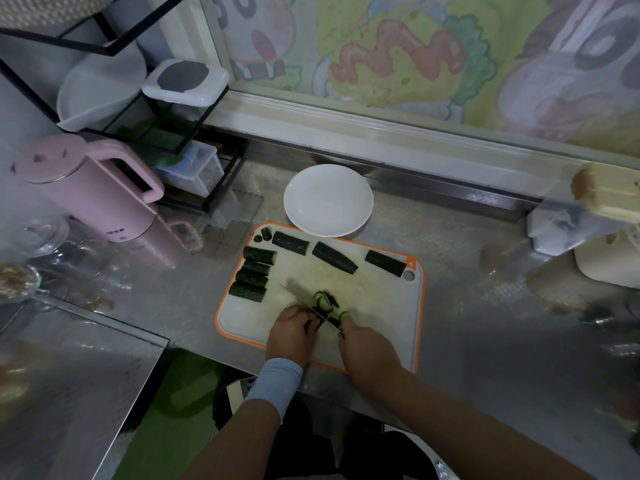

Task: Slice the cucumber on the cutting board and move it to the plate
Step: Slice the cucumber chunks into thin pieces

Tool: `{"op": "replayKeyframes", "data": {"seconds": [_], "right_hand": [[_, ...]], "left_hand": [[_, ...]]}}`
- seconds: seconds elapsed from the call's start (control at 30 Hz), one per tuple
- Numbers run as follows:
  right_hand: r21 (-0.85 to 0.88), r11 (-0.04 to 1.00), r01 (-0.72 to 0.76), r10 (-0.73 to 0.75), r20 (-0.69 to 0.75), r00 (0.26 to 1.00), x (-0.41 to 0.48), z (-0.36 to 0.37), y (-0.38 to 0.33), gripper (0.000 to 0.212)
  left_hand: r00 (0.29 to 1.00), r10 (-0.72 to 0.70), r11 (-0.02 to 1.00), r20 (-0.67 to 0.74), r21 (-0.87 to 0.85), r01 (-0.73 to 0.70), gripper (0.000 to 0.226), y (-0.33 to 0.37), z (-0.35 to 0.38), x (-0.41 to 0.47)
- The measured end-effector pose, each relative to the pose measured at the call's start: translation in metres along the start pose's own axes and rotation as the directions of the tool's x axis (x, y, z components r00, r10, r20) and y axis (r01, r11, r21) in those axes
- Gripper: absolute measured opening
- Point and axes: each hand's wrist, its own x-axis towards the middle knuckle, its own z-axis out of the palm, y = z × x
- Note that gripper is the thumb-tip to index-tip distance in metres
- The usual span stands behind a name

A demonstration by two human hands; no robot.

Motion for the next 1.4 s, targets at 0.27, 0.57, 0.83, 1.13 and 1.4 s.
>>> {"op": "replayKeyframes", "data": {"seconds": [0.27,0.57,0.83,1.13,1.4], "right_hand": [[0.023,1.000,0.011,-0.011,-0.022,1.000,0.008,-0.005,-0.006,0.029],[0.016,1.000,0.003,-0.003,-0.027,1.000,-0.011,-0.010,0.004,0.029],[-0.046,0.999,0.012,-0.011,0.009,1.000,0.011,0.005,-0.003,0.034],[0.005,0.999,0.040,-0.040,-0.054,0.998,0.002,-0.006,-0.005,0.032],[0.011,1.000,0.024,-0.024,-0.026,0.999,-0.007,-0.008,0.002,0.032]], "left_hand": [[0.999,0.031,0.999,-0.011,0.024,-0.031,0.002,0.003,-0.004,0.000],[1.000,-0.016,1.000,0.000,0.014,0.016,0.003,0.002,-0.003,0.001],[1.000,-0.004,1.000,-0.016,-0.021,0.003,0.001,0.003,-0.002,-0.002],[0.998,-0.055,0.998,0.006,-0.004,0.055,0.005,0.002,-0.002,-0.002],[0.998,-0.054,0.999,0.020,0.005,0.054,0.008,-0.001,-0.003,-0.001]]}}
